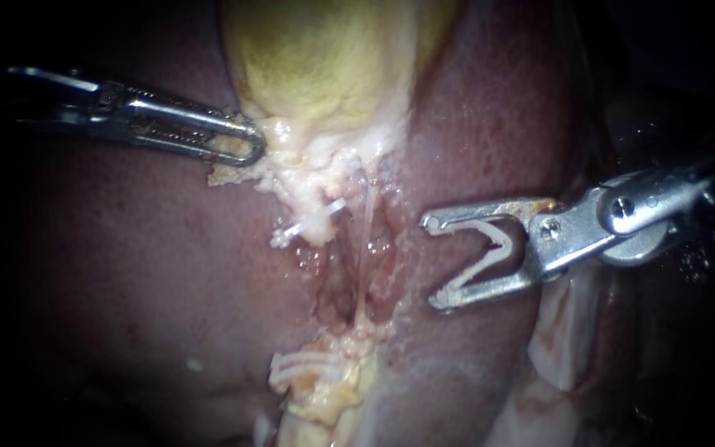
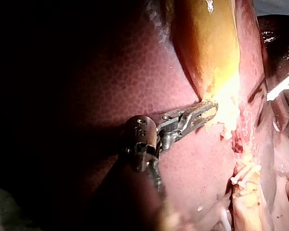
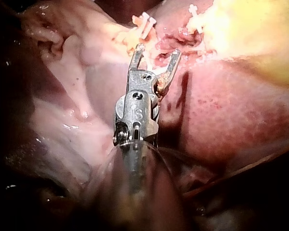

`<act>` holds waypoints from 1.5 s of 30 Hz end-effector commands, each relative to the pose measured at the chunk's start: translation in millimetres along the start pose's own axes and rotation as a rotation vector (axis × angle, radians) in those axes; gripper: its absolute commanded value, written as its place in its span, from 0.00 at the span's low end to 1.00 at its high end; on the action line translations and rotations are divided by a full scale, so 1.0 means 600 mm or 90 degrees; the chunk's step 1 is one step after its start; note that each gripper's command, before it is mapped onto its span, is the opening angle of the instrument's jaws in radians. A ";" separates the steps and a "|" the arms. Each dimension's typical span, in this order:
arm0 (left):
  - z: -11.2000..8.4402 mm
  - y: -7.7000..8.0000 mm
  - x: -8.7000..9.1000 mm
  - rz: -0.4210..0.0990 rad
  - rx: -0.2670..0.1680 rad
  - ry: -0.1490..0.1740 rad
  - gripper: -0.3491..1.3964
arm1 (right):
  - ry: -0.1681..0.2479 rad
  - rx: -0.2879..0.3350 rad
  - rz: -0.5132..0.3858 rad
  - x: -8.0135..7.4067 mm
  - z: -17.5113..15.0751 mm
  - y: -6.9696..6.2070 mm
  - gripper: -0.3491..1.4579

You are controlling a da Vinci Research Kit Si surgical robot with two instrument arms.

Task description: Clipping first clip right tube

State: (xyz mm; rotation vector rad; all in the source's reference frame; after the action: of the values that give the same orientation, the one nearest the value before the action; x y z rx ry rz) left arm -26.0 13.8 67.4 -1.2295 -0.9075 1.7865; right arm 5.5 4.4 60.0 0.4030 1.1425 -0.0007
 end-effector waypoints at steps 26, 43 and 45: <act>-0.0130 0.0094 0.0090 -0.002 0.004 0.032 0.00 | 0.007 0.010 0.044 -0.0004 0.0043 -0.0007 0.44; -0.0127 0.0094 0.0091 -0.002 0.005 0.032 0.00 | 0.033 0.051 0.136 -0.0071 0.0179 -0.0001 0.44; -0.0127 0.0094 0.0091 -0.002 0.005 0.032 0.00 | 0.037 0.050 0.149 -0.0086 0.0185 0.0007 0.44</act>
State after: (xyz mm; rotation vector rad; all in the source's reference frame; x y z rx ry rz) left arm -21.2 17.1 58.2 -1.2619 -0.8726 1.7475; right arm 13.2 0.4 69.0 0.6105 1.1508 0.1771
